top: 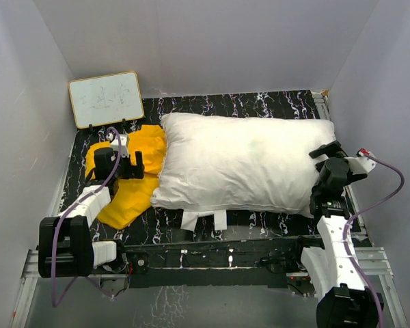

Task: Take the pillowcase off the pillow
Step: Place the pillow at the center of the board.

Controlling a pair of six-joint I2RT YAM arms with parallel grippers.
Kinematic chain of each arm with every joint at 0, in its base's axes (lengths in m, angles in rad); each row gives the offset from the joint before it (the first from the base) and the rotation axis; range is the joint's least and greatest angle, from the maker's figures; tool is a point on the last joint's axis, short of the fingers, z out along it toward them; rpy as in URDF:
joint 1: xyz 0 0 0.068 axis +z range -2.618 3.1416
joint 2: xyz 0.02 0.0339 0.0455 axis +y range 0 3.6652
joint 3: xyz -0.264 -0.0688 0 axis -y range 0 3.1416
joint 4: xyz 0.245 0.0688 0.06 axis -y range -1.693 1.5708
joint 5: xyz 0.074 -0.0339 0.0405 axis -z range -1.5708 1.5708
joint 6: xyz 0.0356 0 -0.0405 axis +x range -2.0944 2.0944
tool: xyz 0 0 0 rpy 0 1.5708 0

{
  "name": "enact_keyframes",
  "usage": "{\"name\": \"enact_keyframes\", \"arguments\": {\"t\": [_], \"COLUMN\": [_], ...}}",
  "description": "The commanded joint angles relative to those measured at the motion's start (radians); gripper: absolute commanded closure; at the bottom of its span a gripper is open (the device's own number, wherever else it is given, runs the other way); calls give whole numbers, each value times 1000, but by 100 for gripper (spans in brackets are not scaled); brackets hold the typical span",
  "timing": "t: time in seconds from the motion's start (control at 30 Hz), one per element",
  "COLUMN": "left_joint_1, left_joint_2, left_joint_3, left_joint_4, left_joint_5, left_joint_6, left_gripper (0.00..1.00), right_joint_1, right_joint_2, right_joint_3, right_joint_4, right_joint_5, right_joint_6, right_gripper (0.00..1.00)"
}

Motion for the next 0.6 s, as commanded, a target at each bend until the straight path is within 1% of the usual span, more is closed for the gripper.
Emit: {"name": "enact_keyframes", "arguments": {"t": [0.0,0.03,0.1,0.13,0.2,0.27,0.33,0.4,0.43,0.47,0.5,0.57], "left_joint_1": [3,2,3,3,3,2,3,2,3,3,6,8], "left_joint_2": [36,58,107,129,198,246,299,347,356,374,390,411], "left_joint_3": [-46,-63,-87,-93,-107,-141,-149,-164,-154,-164,-179,-254], "left_joint_4": [274,317,405,438,502,603,648,736,729,788,826,968], "left_joint_5": [-4,-9,-39,-47,-40,-32,-19,-40,-50,-53,-62,-75], "left_joint_6": [-11,-6,-24,-31,-46,-55,-33,-30,-15,-12,-17,-25], "left_gripper": [3,3,3,3,3,3,3,3,3,3,3,3], "right_joint_1": [3,3,3,3,15,39,57,62,65,68,69,70], "right_joint_2": [-13,-2,61,107,217,328,424,496,528,552,576,568], "right_joint_3": [-111,-139,-178,-169,-98,-51,-17,1,7,5,-8,-90], "right_joint_4": [200,286,374,377,343,322,314,317,326,339,372,535], "right_joint_5": [-24,-27,-15,-16,4,36,48,45,37,37,25,-18], "right_joint_6": [-12,-37,-50,-57,-81,-136,-188,-194,-199,-192,-167,-168], "right_gripper": [2,2,2,2,2,2,2,2,2,2,2,2]}}
